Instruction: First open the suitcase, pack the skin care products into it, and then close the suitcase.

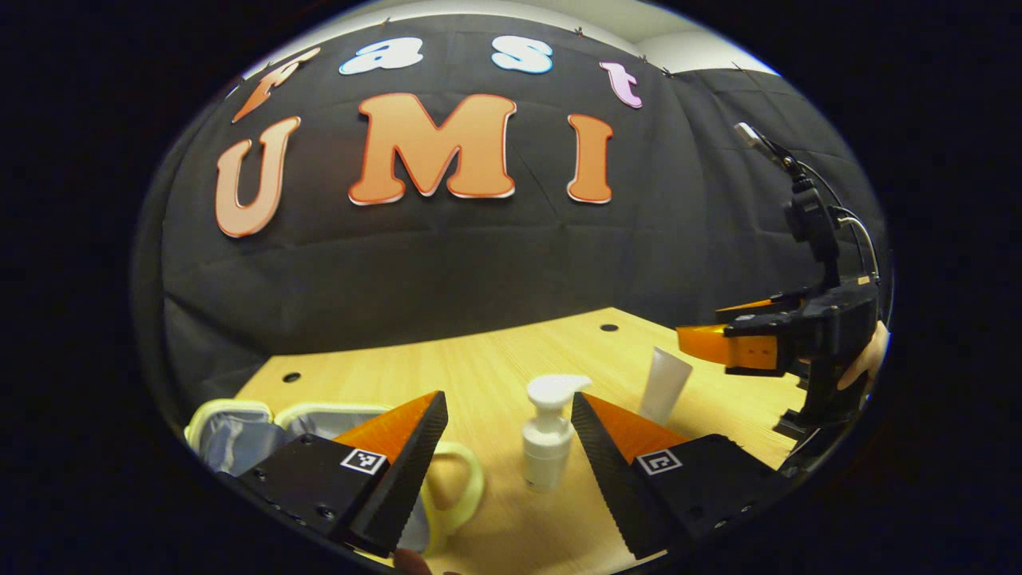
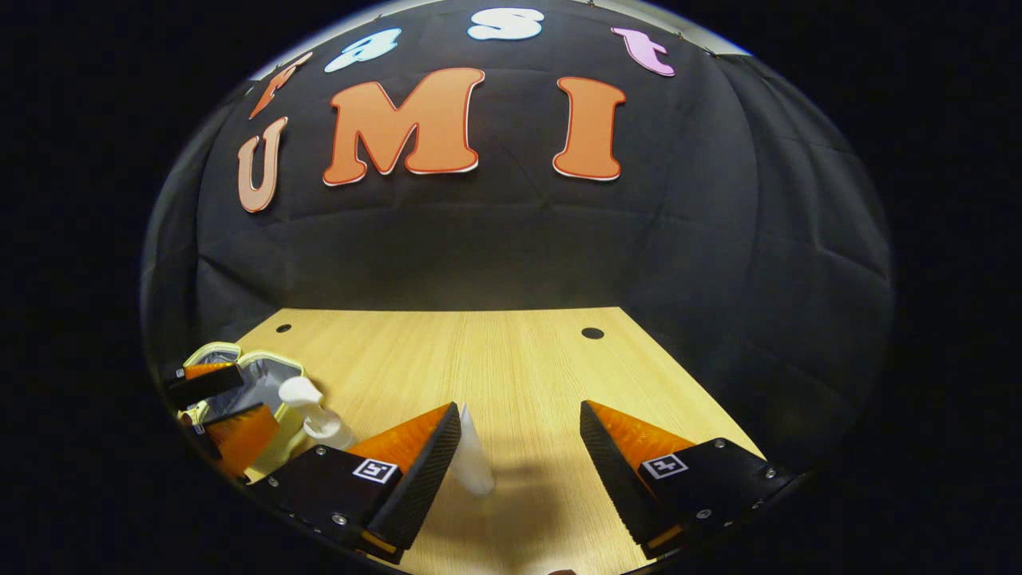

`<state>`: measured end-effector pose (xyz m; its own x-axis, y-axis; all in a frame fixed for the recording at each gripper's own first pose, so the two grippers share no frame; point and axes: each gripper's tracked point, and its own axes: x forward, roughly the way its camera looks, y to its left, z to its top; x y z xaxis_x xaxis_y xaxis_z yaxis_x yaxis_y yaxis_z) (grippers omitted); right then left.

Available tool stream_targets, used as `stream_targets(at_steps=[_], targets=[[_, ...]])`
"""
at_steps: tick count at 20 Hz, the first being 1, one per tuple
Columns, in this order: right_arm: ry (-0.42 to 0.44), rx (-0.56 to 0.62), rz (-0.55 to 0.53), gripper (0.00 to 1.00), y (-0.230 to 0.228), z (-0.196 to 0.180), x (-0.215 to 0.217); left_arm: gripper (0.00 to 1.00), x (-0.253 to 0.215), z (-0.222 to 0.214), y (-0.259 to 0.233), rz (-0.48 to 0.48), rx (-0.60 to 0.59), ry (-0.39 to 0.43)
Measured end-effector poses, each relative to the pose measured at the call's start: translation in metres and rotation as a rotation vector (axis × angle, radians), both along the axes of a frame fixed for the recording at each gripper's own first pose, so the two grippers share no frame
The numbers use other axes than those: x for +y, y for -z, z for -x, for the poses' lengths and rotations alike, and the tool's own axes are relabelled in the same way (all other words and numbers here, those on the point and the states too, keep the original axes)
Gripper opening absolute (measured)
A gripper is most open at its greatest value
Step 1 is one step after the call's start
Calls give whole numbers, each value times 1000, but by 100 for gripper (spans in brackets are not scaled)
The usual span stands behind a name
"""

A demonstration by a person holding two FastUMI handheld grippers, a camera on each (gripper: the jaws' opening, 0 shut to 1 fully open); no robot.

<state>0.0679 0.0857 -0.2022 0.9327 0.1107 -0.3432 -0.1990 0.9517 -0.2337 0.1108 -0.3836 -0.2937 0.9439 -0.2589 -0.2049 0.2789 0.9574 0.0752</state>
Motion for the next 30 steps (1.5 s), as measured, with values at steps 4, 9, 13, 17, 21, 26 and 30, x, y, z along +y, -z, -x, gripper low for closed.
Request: stream_targets(at_steps=[4, 9, 13, 17, 21, 26, 30], targets=[[31, 4, 3, 95, 4, -2, -18, 98, -20, -20, 47, -32, 69, 29], [38, -23, -8, 96, -4, -4, -32, 98, -32, -52, 83, -26, 93, -12], [45, -12, -8, 96, 0, -4, -42, 98, -37, -71, 113, -48, 135, -57], [36, -8, -8, 96, 0, 0, -45, 62, -34, -78, 122, -15, 155, -82], [4, 5, -39, 95, -2, 11, -34, 60, -30, -64, 96, 52, 194, -74], [-79, 18, -21, 96, -3, 29, 4, 59, -5, -43, 38, -1, 172, -86], [-130, 43, -1, 96, 8, 36, 28, 59, 24, -19, -11, -5, 152, -96]])
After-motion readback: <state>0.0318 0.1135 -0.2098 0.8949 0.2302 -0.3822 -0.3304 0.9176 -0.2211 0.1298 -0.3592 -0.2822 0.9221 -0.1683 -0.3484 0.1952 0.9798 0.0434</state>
